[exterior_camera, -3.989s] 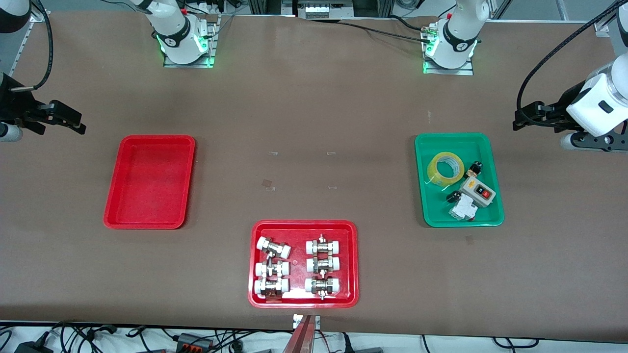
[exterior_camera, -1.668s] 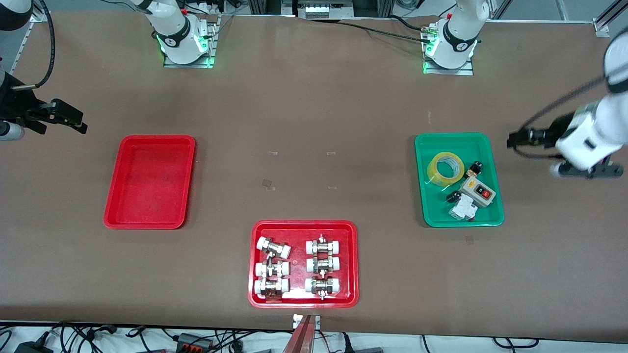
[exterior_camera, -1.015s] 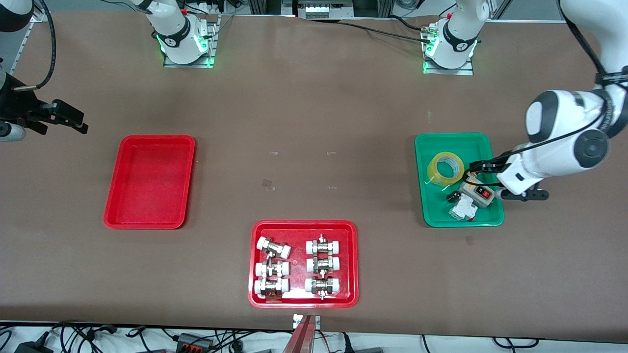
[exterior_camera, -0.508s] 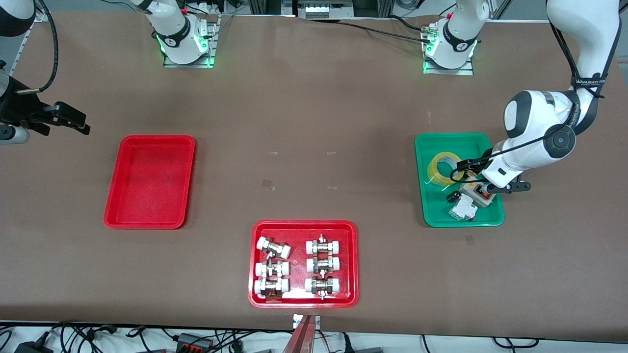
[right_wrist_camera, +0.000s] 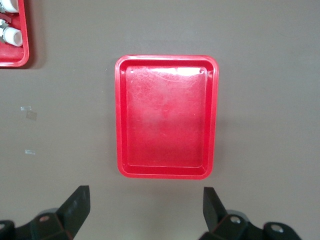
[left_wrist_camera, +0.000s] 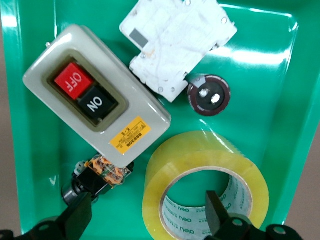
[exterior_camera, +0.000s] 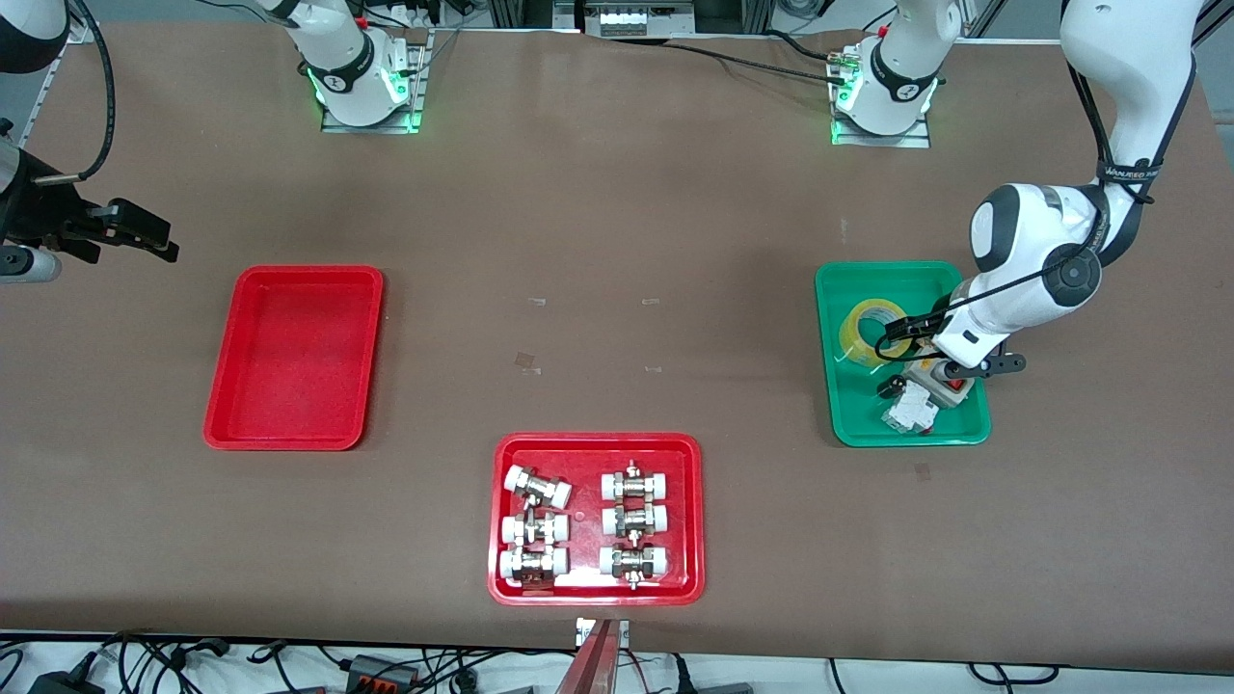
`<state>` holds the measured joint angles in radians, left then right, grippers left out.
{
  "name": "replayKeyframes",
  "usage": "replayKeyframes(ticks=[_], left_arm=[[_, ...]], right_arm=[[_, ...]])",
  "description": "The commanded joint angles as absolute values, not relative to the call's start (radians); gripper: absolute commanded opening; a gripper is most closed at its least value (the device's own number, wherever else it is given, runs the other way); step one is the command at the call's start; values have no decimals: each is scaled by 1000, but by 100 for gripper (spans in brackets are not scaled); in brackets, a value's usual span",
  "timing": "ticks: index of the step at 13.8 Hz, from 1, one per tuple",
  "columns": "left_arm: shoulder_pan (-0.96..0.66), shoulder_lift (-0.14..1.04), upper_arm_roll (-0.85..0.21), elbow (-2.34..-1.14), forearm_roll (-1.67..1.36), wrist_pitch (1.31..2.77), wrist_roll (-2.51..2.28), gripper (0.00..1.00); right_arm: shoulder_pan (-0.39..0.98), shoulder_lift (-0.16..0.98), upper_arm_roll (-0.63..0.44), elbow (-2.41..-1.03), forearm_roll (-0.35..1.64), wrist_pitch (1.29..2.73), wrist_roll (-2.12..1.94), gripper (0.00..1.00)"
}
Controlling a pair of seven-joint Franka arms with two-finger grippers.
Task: Left arm passes tape to right arm into tray
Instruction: 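Move the left gripper over the tape roll in the green tray, then lower the left gripper and close it on the tape roll's rim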
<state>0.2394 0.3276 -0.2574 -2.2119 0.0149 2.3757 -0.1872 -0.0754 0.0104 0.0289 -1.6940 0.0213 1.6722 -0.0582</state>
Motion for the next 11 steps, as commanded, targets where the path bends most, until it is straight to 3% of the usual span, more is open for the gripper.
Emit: replayKeyframes(ticks=[1, 7, 11], left_arm=[[247, 316, -264, -2238, 31, 2391, -204, 100], [248, 316, -265, -2256, 31, 2395, -227, 99], [241, 308, -267, -2286, 32, 2416, -318, 91]], right_arm=[[-75, 11, 29, -1689, 12, 1661, -44, 100], [-77, 11, 29, -1689, 12, 1660, -44, 100], [-78, 11, 29, -1689, 12, 1660, -44, 100]])
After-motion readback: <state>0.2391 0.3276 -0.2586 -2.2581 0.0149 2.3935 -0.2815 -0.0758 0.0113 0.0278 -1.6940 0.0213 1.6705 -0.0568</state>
